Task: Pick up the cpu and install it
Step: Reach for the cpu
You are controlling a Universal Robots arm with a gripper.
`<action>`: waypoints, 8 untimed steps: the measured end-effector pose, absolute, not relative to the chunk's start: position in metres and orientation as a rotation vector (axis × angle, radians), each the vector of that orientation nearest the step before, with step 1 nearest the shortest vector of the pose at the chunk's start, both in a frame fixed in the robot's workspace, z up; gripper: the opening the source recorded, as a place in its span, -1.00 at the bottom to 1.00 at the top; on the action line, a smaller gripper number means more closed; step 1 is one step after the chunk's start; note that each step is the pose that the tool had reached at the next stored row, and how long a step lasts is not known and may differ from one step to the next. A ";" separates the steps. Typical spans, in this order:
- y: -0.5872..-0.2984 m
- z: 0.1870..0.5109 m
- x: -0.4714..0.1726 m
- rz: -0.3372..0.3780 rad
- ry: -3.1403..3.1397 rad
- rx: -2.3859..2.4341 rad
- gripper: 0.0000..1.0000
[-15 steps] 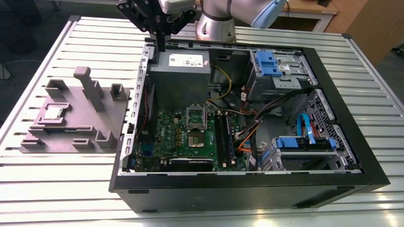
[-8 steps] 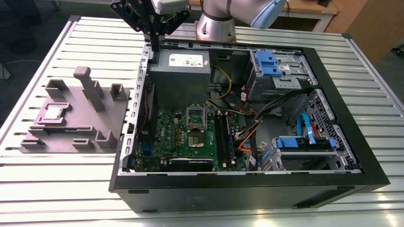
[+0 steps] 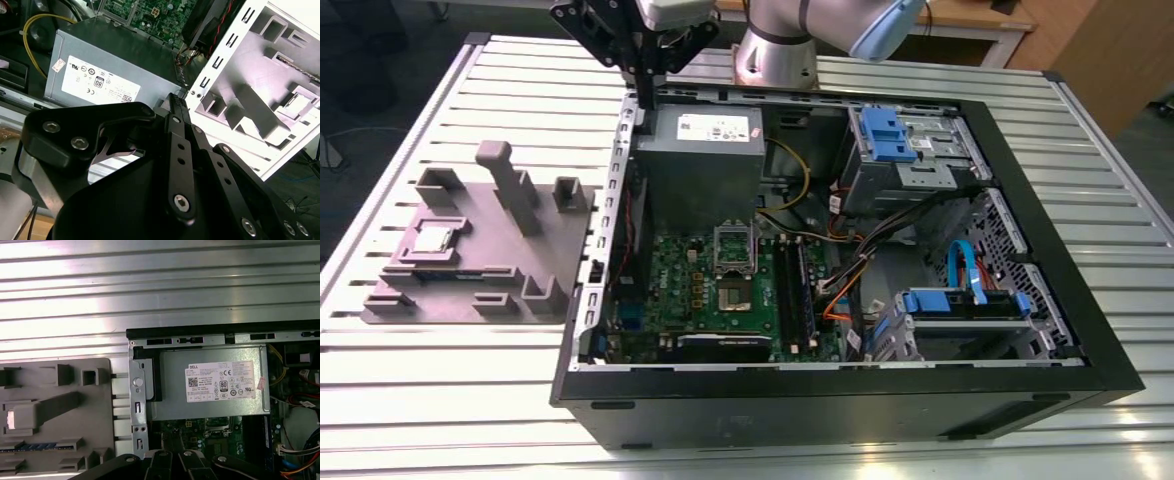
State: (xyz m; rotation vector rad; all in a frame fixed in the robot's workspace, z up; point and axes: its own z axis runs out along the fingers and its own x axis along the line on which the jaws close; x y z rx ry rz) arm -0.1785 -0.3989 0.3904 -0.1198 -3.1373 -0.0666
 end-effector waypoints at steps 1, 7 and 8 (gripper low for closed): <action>-0.399 0.390 -0.179 -0.067 -3.137 -0.120 -0.80; -0.399 0.390 -0.182 -0.067 -3.137 -0.120 -0.80; -0.399 0.390 -0.183 -0.067 -3.137 -0.120 -0.80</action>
